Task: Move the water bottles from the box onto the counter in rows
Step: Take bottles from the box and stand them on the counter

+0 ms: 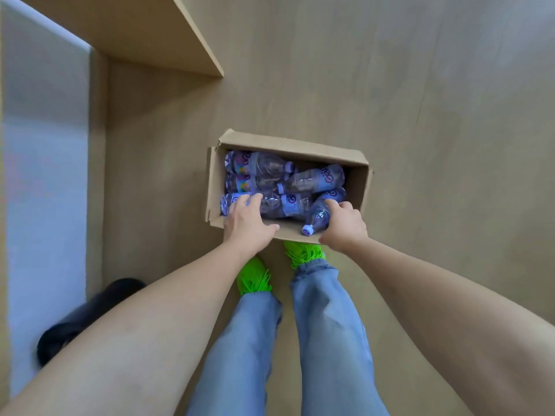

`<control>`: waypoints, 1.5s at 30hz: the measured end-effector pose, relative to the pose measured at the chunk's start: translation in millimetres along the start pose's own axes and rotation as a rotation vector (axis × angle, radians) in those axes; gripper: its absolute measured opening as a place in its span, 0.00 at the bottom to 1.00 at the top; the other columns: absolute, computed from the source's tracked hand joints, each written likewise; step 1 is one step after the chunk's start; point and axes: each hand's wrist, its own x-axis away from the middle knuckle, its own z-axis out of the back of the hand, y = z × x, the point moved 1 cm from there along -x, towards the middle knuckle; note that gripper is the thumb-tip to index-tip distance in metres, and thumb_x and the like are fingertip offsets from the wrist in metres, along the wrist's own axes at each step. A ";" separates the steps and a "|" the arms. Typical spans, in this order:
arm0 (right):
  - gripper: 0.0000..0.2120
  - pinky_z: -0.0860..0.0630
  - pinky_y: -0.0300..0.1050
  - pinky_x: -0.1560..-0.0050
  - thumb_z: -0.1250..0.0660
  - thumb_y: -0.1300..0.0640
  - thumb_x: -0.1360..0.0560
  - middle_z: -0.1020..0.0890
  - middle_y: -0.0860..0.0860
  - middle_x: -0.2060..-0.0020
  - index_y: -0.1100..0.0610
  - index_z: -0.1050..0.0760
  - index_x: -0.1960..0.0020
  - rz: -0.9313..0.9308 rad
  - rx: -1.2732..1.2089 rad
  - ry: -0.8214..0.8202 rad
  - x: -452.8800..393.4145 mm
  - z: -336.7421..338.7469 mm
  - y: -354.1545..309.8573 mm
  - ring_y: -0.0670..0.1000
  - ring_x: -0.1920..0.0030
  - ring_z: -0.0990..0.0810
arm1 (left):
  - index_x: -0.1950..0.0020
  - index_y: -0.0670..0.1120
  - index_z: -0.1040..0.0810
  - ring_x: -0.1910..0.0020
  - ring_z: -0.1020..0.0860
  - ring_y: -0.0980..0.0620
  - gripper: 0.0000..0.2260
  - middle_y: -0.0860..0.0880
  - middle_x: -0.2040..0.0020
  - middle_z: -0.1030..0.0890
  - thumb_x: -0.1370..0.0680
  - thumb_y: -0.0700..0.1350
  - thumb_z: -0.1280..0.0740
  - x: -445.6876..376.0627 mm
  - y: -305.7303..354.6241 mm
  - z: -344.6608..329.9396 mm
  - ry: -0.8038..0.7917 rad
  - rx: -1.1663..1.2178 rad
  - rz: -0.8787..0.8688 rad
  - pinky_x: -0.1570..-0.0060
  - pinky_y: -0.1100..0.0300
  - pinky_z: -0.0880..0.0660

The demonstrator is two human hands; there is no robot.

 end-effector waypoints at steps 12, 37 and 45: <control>0.24 0.32 0.54 0.45 0.30 0.50 0.31 0.34 0.56 0.34 0.48 0.31 0.36 0.355 0.477 0.128 -112.2 -98.3 30.3 0.60 0.37 0.35 | 0.28 0.51 0.34 0.32 0.34 0.44 0.33 0.48 0.32 0.32 0.31 0.49 0.26 -111.9 -12.7 -106.9 -0.042 -0.081 -0.048 0.37 0.49 0.31; 0.23 0.33 0.64 0.37 0.32 0.63 0.32 0.33 0.57 0.35 0.54 0.30 0.39 0.426 0.437 0.095 -101.5 -101.9 19.1 0.66 0.31 0.40 | 0.41 0.45 0.36 0.44 0.32 0.39 0.25 0.45 0.42 0.32 0.32 0.31 0.31 -99.8 -29.1 -93.5 0.100 -0.449 -0.267 0.54 0.41 0.25; 0.21 0.25 0.46 0.53 0.29 0.61 0.37 0.20 0.49 0.52 0.50 0.22 0.45 0.263 -0.262 0.146 -20.5 -22.6 0.2 0.55 0.51 0.22 | 0.47 0.47 0.35 0.53 0.26 0.40 0.24 0.47 0.48 0.29 0.38 0.37 0.28 -30.1 14.4 -8.6 0.198 -0.016 -0.150 0.61 0.50 0.28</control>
